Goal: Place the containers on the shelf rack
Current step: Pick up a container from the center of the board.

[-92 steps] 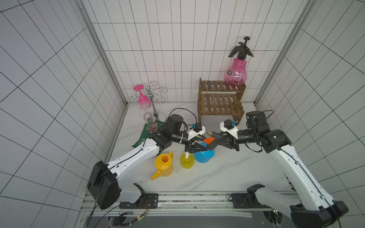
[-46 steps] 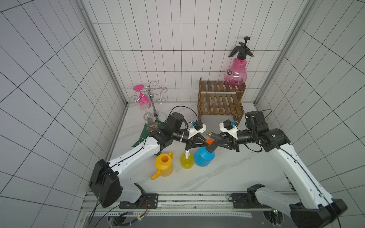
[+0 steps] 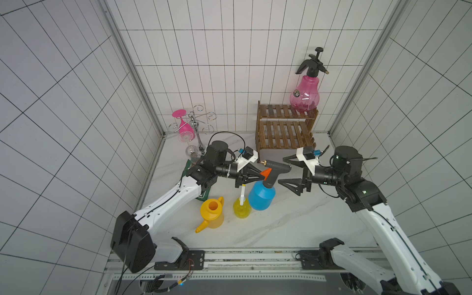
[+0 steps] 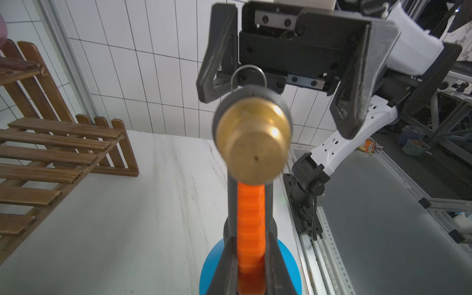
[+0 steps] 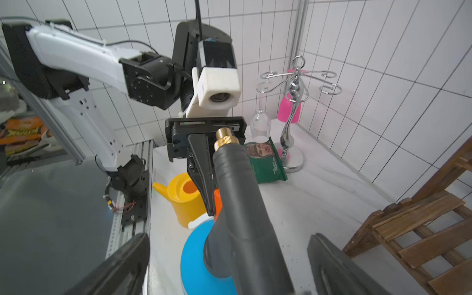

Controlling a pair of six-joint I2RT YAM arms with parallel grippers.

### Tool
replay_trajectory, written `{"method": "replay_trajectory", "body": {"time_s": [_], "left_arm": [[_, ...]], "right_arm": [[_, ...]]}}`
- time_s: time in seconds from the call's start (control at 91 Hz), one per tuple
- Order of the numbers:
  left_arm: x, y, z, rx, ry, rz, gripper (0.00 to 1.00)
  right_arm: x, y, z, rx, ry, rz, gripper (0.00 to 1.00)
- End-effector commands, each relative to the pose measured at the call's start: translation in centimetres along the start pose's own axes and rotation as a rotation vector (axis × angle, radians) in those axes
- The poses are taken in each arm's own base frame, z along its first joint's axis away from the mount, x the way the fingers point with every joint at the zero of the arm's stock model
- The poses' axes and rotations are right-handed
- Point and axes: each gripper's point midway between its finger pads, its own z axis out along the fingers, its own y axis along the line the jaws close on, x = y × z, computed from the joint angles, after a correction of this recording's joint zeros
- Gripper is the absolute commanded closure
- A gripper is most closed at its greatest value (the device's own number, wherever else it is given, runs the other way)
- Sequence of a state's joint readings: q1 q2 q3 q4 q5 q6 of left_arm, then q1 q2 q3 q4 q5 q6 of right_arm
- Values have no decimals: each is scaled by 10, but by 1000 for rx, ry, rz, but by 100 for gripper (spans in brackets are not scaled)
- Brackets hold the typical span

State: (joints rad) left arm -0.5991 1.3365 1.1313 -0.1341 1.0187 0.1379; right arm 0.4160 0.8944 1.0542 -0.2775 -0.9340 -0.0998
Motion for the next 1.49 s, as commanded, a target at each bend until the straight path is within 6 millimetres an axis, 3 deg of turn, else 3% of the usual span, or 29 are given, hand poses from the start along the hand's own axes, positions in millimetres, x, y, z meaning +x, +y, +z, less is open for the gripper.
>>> {"method": "replay_trajectory", "body": {"time_s": [0.0,0.11,0.297,0.44,0.868,1.044,1.066,1.187,1.264,1.319,1.385,1.484], "left_arm": [[-47,-20,-10,43,-131,61,100],[-66,-23,-12,52,-191,56,100],[-80,-28,0,75,-209,33,100],[-86,-24,-3,44,-227,11,100],[-100,-8,-15,-12,-300,-51,100],[-101,-2,-15,-41,-308,-77,100],[-101,0,-16,-54,-311,-86,98],[-107,11,-23,-112,-332,-131,47],[-113,19,-35,-173,-359,-155,25],[-118,27,-47,-243,-384,-174,16],[-123,38,-67,-351,-408,-183,3],[-110,60,-104,-591,-386,-233,2]], "right_arm": [[-50,-15,-8,54,-289,167,1],[-61,-22,-9,45,-421,254,1],[-67,-8,17,-46,-361,216,3],[-64,-2,23,-76,-337,200,9],[-71,15,31,-210,-291,196,43],[-78,19,30,-237,-286,162,69],[-78,20,30,-241,-286,155,72],[-82,21,28,-229,-284,118,82],[-85,19,25,-201,-283,79,87],[-86,14,23,-166,-283,56,100],[-88,2,18,-81,-300,24,100],[-95,-26,7,118,-354,-77,100]]}}
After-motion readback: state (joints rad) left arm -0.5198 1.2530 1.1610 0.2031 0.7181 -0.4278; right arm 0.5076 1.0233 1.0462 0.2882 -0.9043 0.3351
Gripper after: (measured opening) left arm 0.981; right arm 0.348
